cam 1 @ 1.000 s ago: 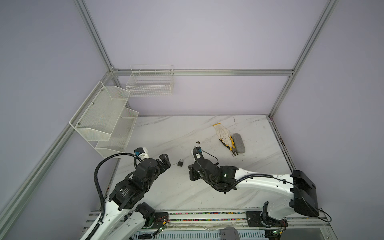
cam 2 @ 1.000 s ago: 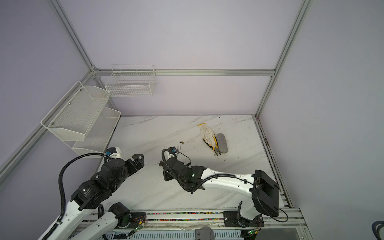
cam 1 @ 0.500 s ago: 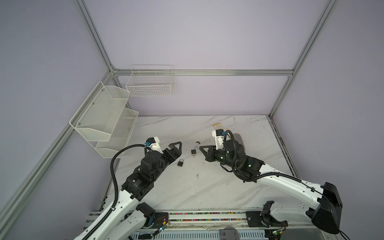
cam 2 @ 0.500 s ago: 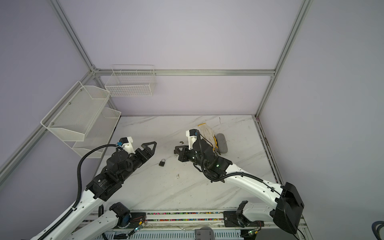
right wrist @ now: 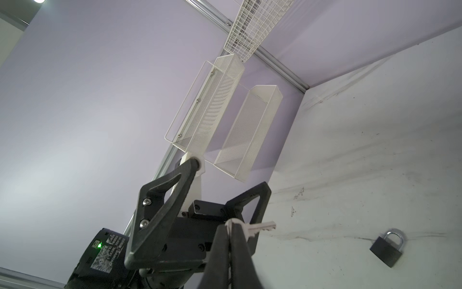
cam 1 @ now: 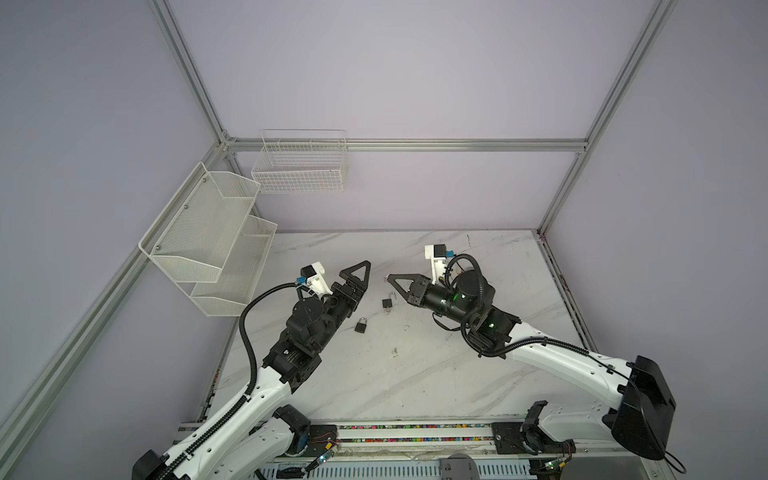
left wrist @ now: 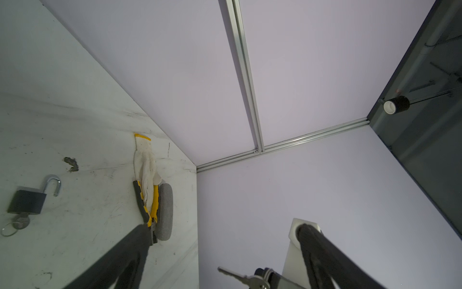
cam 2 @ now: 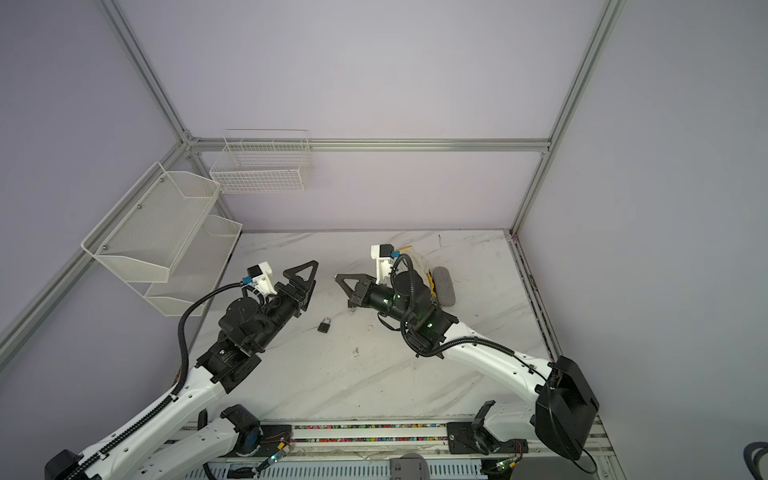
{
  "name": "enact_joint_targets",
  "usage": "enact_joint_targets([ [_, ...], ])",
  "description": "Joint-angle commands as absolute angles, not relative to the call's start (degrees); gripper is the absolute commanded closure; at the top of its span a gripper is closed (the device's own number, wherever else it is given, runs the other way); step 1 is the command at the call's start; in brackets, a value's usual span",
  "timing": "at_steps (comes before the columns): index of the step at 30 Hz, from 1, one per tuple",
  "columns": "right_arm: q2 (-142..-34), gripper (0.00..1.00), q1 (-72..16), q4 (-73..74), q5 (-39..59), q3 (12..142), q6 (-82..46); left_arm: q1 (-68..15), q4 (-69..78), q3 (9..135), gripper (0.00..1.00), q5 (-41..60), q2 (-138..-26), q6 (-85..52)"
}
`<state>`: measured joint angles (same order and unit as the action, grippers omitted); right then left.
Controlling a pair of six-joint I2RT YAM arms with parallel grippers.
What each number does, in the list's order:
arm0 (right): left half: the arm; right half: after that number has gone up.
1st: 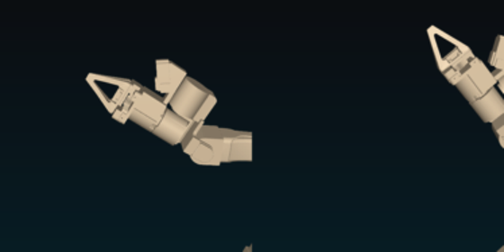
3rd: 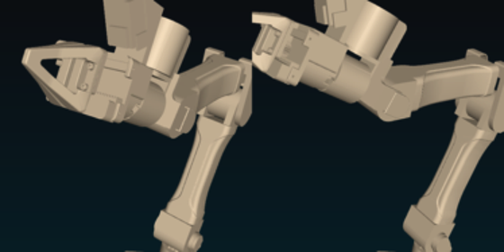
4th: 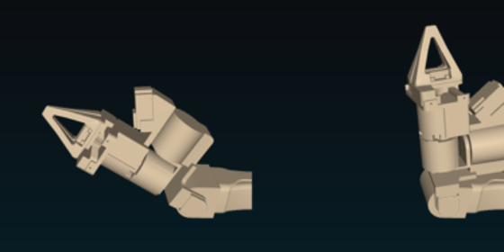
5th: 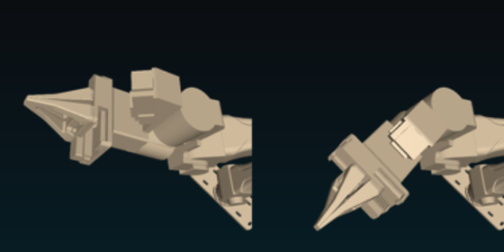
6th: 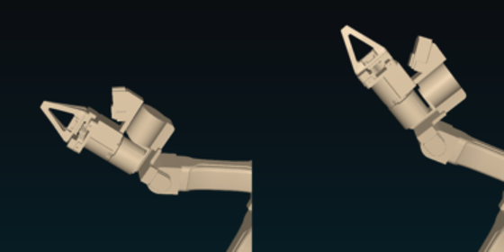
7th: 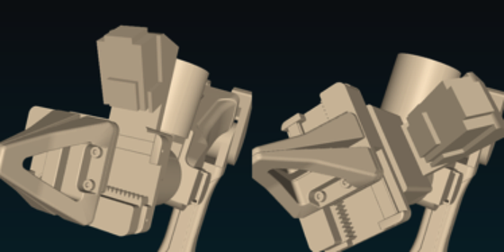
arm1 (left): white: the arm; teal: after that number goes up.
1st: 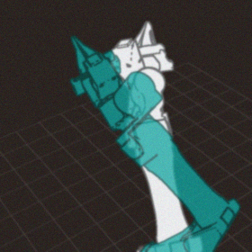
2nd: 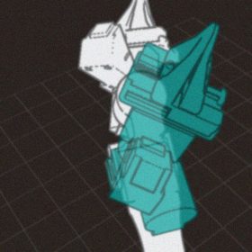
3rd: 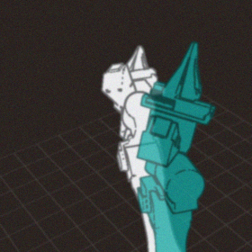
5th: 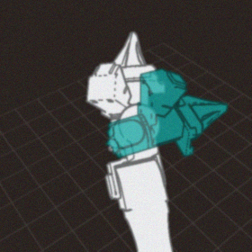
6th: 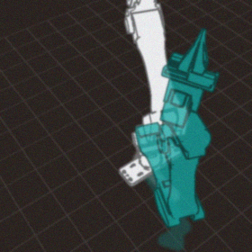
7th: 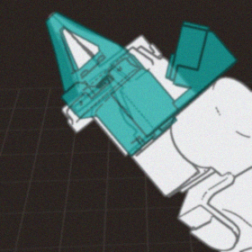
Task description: Unlock with the key
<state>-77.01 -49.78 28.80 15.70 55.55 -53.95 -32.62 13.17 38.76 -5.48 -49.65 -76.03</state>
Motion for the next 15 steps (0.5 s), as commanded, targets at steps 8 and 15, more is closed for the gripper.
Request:
enact_joint_targets([
  [8,-83.92,1.0,-52.91,41.43,18.46,59.4,-60.75,-35.75,22.8,40.21,0.02,-6.61,-53.87,-79.87],
  [15,-84.93,1.0,-53.15,42.62,16.67,55.83,-63.52,-36.47,25.73,39.26,0.07,-8.68,-53.24,-79.74],
])
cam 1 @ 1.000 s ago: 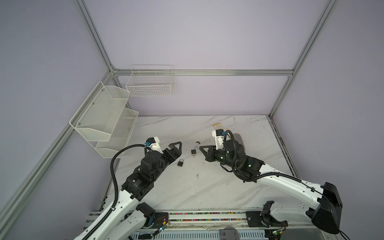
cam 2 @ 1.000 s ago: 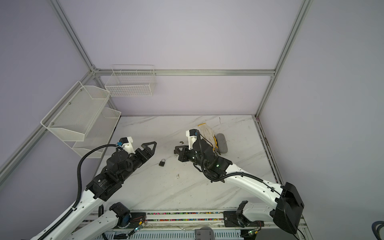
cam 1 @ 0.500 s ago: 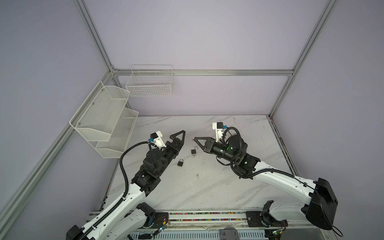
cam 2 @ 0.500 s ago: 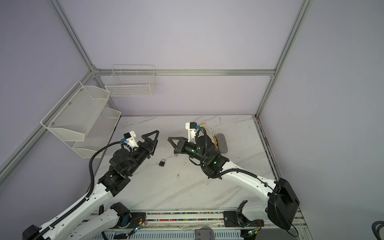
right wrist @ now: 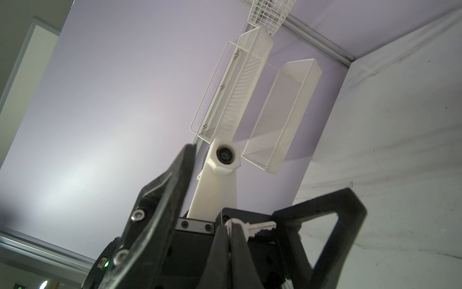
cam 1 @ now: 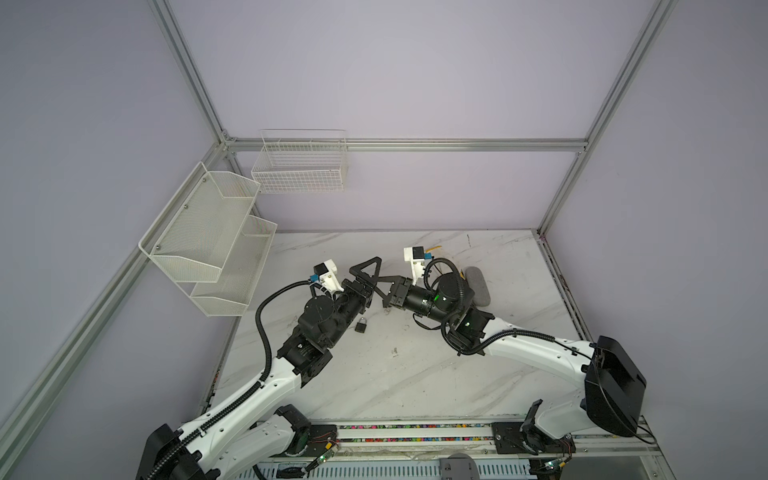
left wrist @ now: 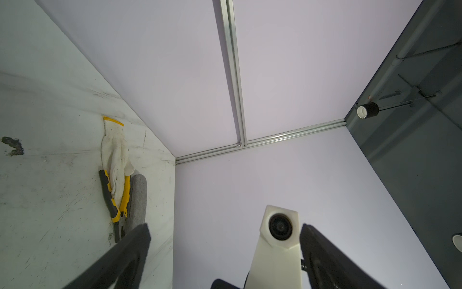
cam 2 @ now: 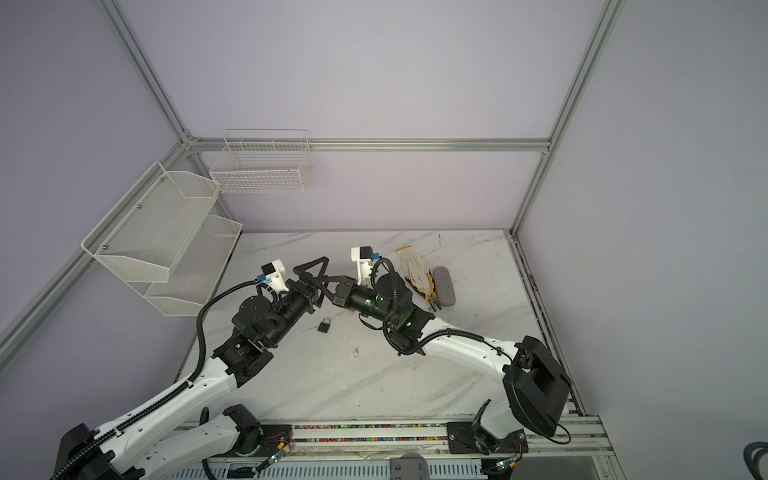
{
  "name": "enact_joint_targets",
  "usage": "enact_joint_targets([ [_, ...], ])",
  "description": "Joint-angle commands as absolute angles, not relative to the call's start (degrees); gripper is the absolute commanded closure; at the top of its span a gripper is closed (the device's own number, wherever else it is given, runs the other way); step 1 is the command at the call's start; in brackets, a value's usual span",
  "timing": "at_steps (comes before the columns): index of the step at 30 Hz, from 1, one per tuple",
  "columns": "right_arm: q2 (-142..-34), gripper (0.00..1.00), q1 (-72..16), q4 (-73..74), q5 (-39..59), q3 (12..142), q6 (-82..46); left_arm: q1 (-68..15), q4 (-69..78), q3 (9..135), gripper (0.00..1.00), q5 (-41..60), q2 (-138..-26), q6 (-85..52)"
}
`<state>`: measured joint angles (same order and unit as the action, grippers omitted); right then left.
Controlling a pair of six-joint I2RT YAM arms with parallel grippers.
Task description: Unlock with the key
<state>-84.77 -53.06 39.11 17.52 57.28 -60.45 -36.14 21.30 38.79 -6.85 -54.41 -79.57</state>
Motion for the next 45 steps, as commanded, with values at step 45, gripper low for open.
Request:
enact_joint_targets([
  [45,-82.18,1.0,-52.96,35.77,5.92,51.95,-84.65,-36.47,26.37,33.81,0.4,-9.96,-54.93,-78.75],
])
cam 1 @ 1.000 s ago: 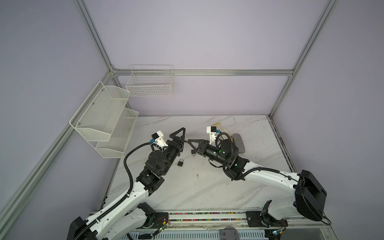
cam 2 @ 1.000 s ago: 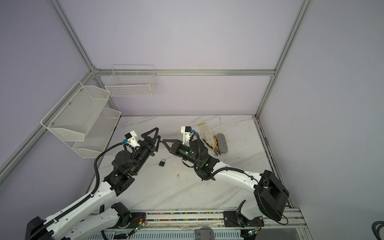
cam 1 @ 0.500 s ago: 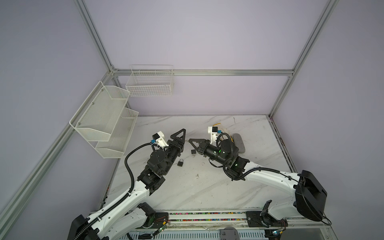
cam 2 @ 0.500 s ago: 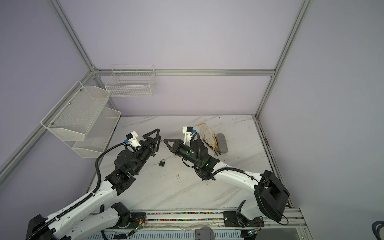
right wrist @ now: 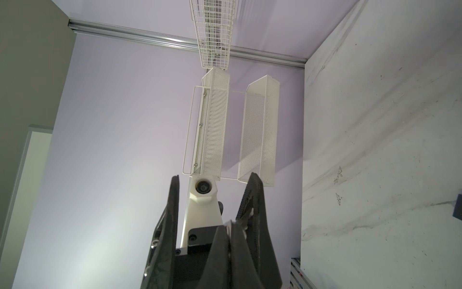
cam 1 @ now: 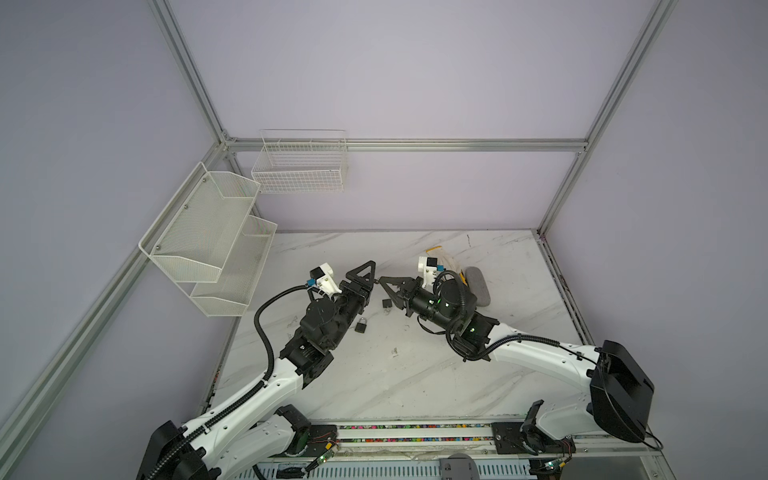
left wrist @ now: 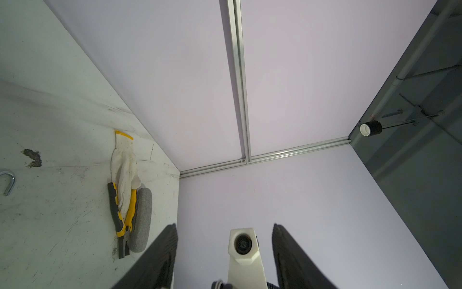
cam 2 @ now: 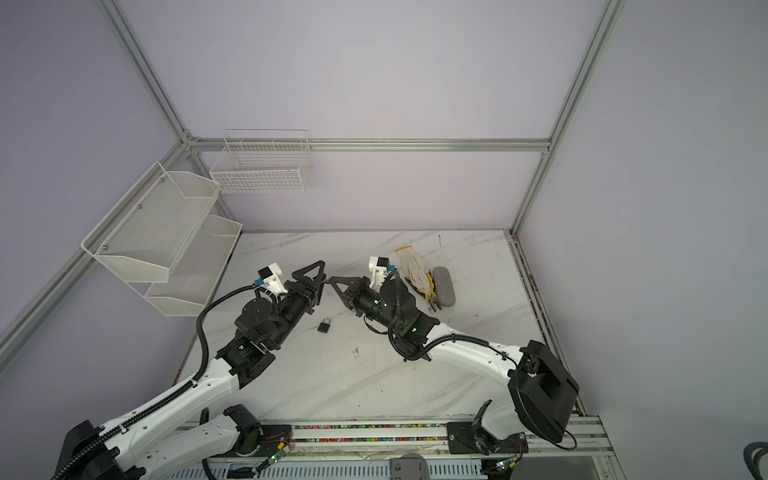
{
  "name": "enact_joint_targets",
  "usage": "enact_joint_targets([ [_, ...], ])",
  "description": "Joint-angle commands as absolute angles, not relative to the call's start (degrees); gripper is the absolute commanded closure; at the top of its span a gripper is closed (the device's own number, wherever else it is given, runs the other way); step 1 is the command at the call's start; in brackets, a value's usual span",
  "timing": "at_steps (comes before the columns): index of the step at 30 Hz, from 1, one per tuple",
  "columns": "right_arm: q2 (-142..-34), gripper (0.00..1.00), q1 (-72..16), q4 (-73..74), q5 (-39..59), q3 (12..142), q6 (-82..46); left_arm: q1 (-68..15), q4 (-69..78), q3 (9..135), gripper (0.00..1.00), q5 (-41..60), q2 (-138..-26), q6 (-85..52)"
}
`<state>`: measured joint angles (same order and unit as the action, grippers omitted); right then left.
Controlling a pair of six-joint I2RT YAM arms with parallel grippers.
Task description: Unlock with the key
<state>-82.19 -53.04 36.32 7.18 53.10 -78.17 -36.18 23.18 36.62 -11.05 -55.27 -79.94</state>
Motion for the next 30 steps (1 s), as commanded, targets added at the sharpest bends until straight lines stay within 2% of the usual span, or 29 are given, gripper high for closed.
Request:
enact_joint_targets([
  [1,-82.26,1.0,-52.99,35.57,5.89,51.97,-85.42,-36.47,26.43,33.6,0.41,-10.1,-54.78,-78.59],
  [20,-82.44,1.0,-52.3,35.06,4.39,51.77,-89.92,-36.47,27.39,30.99,0.56,-8.43,-54.77,-77.65],
  [30,-82.26,1.0,-52.3,34.81,4.57,51.41,-89.56,-36.47,27.23,31.02,0.72,-9.26,-54.91,-77.19],
])
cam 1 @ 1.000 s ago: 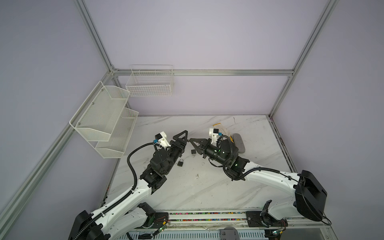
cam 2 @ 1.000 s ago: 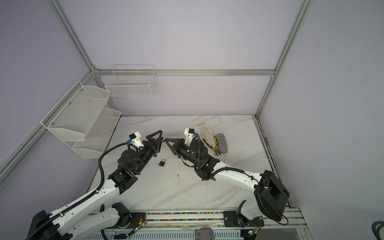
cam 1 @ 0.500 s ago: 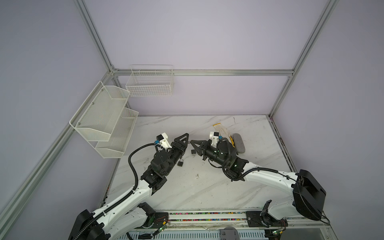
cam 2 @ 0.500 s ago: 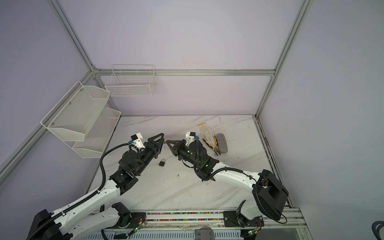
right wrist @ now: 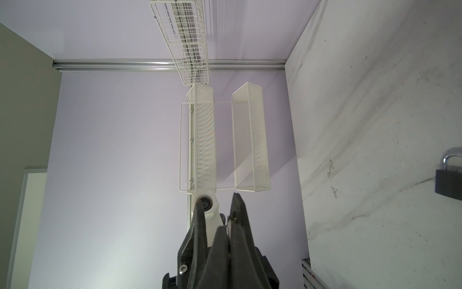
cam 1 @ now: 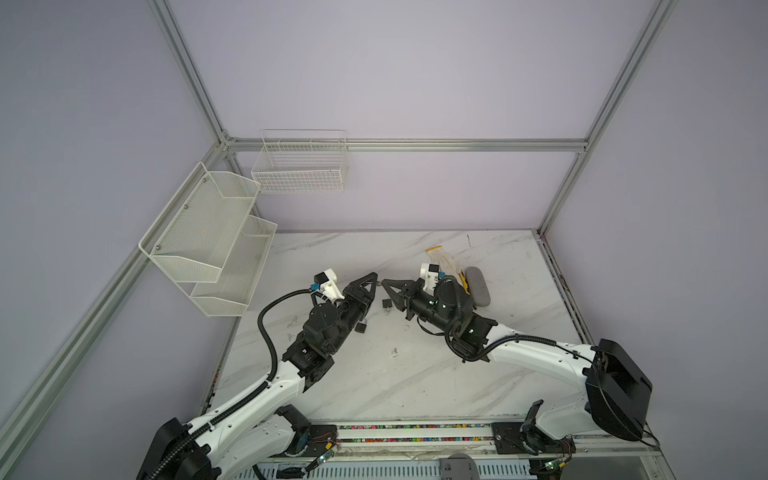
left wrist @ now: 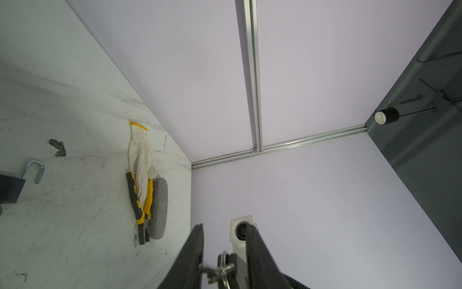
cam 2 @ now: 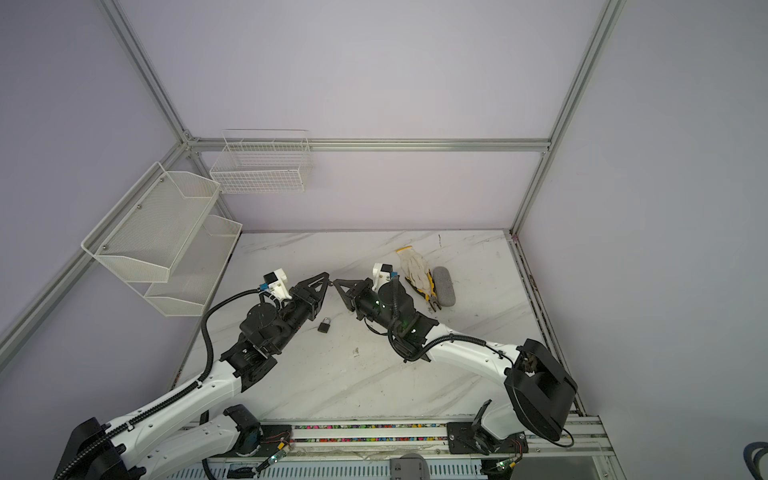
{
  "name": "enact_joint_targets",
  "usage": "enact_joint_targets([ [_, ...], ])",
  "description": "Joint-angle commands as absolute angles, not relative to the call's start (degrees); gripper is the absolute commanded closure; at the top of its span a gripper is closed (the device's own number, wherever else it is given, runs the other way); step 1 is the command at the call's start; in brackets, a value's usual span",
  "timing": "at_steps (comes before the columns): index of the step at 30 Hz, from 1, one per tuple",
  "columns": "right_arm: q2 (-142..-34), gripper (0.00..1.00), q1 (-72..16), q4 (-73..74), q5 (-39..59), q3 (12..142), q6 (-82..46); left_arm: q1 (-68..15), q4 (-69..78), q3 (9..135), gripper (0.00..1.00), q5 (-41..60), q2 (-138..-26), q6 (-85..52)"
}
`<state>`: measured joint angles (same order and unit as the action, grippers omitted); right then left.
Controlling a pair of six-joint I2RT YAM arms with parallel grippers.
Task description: Unlock with the key
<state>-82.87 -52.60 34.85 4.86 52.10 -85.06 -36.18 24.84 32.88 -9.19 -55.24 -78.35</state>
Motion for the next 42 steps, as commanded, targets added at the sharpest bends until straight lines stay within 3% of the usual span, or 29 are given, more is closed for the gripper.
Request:
enact_joint_targets([
  [1,-82.24,1.0,-52.37,34.8,4.49,51.32,-89.49,-36.47,27.38,31.1,0.74,-9.23,-55.0,-77.03],
  [23,-81.74,1.0,-52.33,33.44,4.48,52.84,-84.98,-36.48,25.93,30.85,0.99,-10.23,-55.46,-75.54],
  [35,-80.77,0.59,-52.2,25.31,3.61,57.33,-65.39,-35.35,21.5,30.72,1.0,-9.7,-53.16,-72.22],
  [42,-79.01,0.43,-51.81,19.94,3.77,59.4,-47.21,-33.57,15.31,32.57,1.0,-6.02,-50.67,-69.41],
])
